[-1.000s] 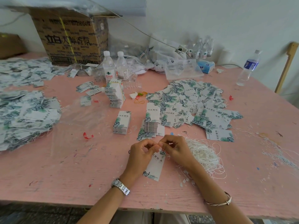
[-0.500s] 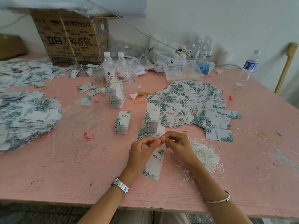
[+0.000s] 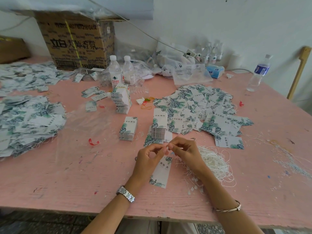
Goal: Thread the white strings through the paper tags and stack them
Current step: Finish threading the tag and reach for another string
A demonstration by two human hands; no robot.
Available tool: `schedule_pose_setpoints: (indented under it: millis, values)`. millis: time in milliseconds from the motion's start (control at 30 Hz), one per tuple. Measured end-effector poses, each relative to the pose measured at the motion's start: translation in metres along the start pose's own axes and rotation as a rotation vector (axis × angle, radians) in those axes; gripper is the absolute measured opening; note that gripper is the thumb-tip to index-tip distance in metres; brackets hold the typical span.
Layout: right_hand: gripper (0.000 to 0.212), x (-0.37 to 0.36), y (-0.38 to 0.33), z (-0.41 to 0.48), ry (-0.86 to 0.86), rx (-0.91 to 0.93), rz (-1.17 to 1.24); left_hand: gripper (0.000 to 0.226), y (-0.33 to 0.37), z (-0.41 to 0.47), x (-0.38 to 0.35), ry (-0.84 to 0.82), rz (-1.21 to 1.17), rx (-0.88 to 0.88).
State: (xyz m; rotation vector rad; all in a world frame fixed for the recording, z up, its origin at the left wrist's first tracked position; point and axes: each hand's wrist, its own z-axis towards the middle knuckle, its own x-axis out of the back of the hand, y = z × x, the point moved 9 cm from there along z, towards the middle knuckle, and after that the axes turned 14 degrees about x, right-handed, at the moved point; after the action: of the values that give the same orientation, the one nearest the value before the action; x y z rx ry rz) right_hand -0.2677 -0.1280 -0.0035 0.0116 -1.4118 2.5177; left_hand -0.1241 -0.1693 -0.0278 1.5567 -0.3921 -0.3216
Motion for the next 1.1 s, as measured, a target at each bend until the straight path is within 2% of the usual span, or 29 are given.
schedule_pose_setpoints:
  millis: [333,833,1100]
  values:
    - [0.009,-0.010,-0.006,-0.001,-0.048,0.029,-0.055,0.005,0.002,-0.001,0.004,0.084,0.168,-0.075]
    - [0.012,-0.016,-0.004,-0.002,-0.035,0.042,-0.055,0.006,0.008,-0.004,0.009,0.198,0.312,-0.136]
    - [0.017,-0.016,-0.005,-0.002,-0.045,0.049,-0.105,0.014,0.004,-0.003,0.009,0.187,0.314,-0.104]
